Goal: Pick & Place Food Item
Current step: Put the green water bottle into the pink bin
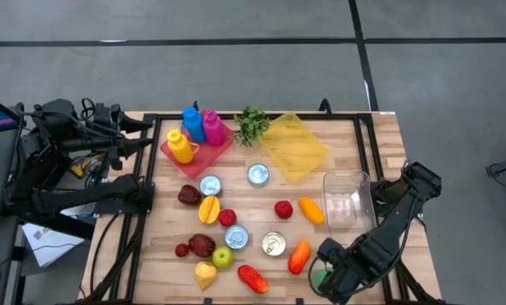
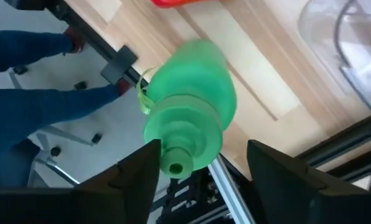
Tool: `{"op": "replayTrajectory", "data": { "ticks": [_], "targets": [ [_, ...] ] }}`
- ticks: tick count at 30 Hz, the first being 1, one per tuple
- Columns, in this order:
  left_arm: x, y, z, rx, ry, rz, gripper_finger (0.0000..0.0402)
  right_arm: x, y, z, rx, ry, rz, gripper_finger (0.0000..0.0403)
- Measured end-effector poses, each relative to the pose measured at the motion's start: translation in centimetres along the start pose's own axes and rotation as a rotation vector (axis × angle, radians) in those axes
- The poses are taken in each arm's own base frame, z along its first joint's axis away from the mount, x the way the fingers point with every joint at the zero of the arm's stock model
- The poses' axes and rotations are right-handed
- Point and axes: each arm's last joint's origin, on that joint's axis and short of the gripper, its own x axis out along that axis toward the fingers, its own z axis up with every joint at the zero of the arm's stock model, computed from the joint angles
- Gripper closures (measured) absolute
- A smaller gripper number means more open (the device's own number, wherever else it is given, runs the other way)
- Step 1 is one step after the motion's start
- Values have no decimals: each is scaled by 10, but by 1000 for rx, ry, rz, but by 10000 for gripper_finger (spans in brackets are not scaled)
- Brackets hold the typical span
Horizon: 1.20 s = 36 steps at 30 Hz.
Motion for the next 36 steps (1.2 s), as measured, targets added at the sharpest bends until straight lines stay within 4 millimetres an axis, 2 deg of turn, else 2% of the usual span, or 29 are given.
{"op": "replayTrajectory", "data": {
  "ticks": [4,12,29,36],
  "targets": [
    [0,0,0,0,1,0,165,1,3,-2,-10,1,30,189],
    [0,0,0,0,1,1,165,1,3,-2,-8,1,28,196],
    [0,0,0,0,0,10,165,0,3,-1,-17,4,33,359],
    [0,0,0,0,0,11,165,-1,3,3,-6,1,34,364]
  ]
}}
